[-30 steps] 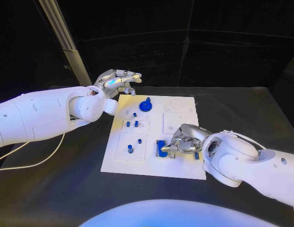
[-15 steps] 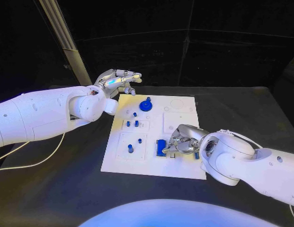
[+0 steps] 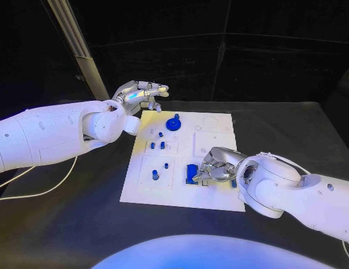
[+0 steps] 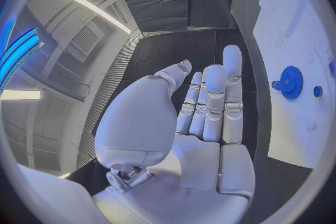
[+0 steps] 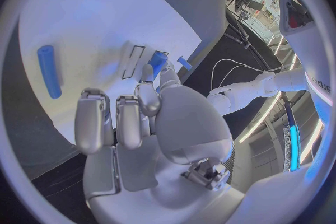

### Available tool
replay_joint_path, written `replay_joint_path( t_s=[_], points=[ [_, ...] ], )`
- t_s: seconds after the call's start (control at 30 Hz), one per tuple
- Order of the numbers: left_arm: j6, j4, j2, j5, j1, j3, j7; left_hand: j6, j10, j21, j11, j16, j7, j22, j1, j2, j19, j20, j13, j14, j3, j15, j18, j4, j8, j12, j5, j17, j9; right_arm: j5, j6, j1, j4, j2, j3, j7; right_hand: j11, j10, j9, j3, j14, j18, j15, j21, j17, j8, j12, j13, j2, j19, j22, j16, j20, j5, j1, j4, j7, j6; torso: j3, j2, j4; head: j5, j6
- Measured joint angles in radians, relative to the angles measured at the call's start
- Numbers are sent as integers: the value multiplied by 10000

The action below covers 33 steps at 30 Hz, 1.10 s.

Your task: Assemble the parts on the task board

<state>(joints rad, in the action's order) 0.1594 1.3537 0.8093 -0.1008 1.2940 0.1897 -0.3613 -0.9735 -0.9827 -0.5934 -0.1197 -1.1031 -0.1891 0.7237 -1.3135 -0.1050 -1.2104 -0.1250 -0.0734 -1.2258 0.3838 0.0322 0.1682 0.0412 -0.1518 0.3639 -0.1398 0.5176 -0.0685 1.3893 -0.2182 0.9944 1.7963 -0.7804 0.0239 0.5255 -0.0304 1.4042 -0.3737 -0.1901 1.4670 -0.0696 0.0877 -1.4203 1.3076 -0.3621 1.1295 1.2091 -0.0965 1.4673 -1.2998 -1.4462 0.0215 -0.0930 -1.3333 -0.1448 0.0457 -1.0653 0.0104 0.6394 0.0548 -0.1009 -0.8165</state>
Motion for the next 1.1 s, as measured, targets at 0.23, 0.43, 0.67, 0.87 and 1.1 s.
replay_joint_path(
  t_s=[0.23,0.43,0.67,0.87,1.1],
  points=[
    [-5,12,49,1,0,1,7,0,0,0,0,0,0,1,0,0,0,0,-1,0,0,0,0,0,0,0,0,0,0,-181,-533,0,322,-807,0,-509,254,-180,201,-99,-3,0,-108,60,0,599,-405,-282,174,-73,199,52,73,-682,175,12,356,612,5,-18,21,13,51],
    [-6,23,65,11,1,3,9,0,0,38,0,0,0,2,0,0,0,0,-1,0,0,0,-1,0,0,38,0,1,0,-317,-984,10,601,-1788,-6,-914,344,-270,274,-133,-24,0,-132,60,0,755,-672,-479,220,-108,219,53,108,-763,220,-23,423,679,5,-27,29,128,136],
    [-6,40,65,20,1,6,10,0,0,37,0,0,-1,3,0,0,0,0,-2,0,0,0,0,0,-40,38,0,1,0,-107,-1014,12,685,-2428,-6,-795,357,-327,368,-593,-2,1,-182,114,0,931,-895,-620,518,-145,284,93,145,-1729,606,-317,414,601,3,-25,45,230,193],
    [-6,49,63,37,1,11,10,0,0,37,0,0,0,-5,0,0,0,0,-3,0,0,0,-1,0,-40,38,0,-16,0,366,-818,9,654,-2544,-3,-338,358,-326,330,-738,-2,0,-182,114,-1,931,-895,-578,514,-145,252,93,145,-1742,676,-462,356,421,7,-12,34,316,217],
    [-6,48,63,54,0,15,10,0,0,37,0,0,-1,-5,0,0,0,0,-4,0,0,0,0,0,-40,38,0,-16,0,804,-314,3,446,-2318,-1,124,319,-287,278,-837,-2,0,-182,114,0,930,-724,-452,511,-145,169,93,145,-1492,759,-561,316,314,9,-3,11,353,192]
  ],
)
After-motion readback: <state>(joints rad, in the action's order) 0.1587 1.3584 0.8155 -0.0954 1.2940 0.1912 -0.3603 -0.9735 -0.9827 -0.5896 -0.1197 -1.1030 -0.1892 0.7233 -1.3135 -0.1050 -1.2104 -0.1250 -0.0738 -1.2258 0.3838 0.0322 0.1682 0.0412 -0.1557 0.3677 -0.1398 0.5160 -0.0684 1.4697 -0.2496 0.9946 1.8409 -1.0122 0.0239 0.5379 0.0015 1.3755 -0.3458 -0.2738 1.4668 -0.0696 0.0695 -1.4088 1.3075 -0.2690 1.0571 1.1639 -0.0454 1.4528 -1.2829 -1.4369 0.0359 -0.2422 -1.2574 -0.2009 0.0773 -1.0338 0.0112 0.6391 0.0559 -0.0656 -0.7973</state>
